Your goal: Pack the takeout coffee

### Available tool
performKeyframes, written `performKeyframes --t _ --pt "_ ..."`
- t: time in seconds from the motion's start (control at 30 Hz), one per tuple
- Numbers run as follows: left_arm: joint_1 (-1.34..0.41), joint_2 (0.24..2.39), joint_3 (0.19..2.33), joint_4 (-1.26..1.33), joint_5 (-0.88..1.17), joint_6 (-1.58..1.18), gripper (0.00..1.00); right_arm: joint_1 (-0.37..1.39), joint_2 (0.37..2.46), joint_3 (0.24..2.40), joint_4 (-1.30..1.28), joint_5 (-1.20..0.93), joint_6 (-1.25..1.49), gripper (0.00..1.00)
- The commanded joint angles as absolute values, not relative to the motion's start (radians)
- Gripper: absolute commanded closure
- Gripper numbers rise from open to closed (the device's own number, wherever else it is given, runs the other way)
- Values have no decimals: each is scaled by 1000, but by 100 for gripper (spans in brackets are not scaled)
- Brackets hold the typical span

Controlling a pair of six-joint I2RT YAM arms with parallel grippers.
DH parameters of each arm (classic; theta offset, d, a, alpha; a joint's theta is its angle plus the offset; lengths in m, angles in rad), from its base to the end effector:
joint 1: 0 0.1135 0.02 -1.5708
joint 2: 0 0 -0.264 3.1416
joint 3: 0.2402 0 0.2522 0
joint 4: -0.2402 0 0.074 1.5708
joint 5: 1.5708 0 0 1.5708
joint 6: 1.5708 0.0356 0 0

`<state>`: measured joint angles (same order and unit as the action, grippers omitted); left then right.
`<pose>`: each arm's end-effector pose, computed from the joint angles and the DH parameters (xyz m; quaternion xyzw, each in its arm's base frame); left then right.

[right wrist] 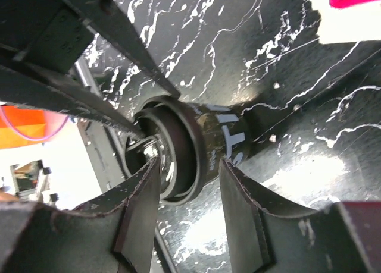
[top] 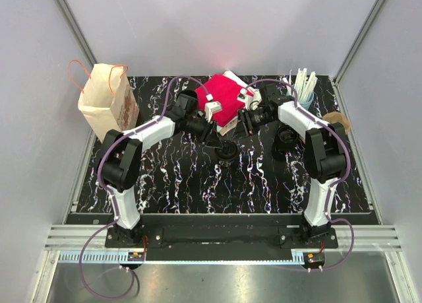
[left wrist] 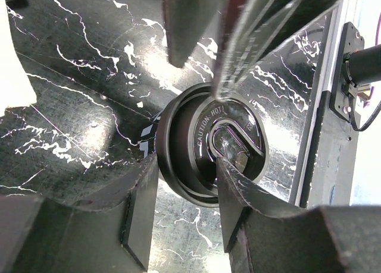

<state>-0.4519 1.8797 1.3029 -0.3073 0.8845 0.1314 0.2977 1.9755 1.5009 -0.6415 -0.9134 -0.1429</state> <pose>0.3474 -0.1992 0.2070 0.3827 0.7737 -0.4464 0.2361 0.3849 0.1476 0.2116 -0.2881 0.8316 0.4440 0.1685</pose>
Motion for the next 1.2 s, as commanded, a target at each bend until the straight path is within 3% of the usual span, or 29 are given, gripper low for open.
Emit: performKeyframes --t 0.0,0.6,1.17 --pt "-456 1947 1279 -359 652 238 57 262 1908 1511 -696 -994 -163 50" --pt "-456 1947 1287 -364 652 229 57 258 1910 1335 -736 -1091 -264 48" --pt "-456 1954 1292 -362 652 227 57 273 1971 1321 -626 -1017 -160 57"
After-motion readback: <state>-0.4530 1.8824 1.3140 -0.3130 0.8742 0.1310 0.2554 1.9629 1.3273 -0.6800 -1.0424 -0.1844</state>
